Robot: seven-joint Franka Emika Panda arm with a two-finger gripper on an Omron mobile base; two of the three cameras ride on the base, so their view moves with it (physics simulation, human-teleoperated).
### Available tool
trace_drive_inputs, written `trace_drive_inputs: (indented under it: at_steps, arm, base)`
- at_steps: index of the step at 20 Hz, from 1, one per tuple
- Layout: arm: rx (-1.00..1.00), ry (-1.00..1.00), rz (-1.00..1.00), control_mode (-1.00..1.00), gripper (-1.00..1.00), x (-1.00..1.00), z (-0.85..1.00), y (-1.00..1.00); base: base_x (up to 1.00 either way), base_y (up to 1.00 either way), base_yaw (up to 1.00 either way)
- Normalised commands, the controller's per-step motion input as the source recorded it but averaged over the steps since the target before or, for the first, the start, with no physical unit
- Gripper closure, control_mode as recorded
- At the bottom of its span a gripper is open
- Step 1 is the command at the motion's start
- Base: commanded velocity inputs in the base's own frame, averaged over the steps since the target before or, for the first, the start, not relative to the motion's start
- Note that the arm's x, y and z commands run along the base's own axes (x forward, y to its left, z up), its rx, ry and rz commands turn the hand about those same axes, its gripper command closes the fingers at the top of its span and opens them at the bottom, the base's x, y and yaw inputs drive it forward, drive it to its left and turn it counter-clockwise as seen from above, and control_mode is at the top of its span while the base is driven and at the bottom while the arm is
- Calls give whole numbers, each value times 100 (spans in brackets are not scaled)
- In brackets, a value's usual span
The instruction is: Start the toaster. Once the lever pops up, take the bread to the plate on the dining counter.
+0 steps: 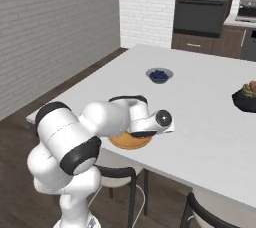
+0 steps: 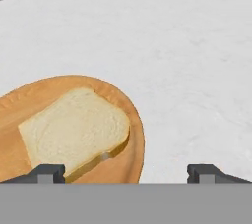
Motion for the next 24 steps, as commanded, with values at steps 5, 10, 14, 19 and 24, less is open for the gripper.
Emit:
trace_drive_inputs:
  at_steps: [5, 10, 14, 19, 24]
  arm:
    - [-7, 0, -2, -100, -100, -24, 59, 10]
    - [-18, 4, -14, -100, -100, -58, 79, 48]
    - [-23, 6, -32, -100, -100, -59, 62, 70]
    - [-18, 0, -45, -100, -100, -79, 24, 60]
    - [-7, -14, -28, -100, -100, -99, 36, 49]
  base:
    - [0, 0, 0]
    - [0, 0, 0]
    - [0, 0, 0]
    - [0, 0, 0]
    - [0, 0, 0]
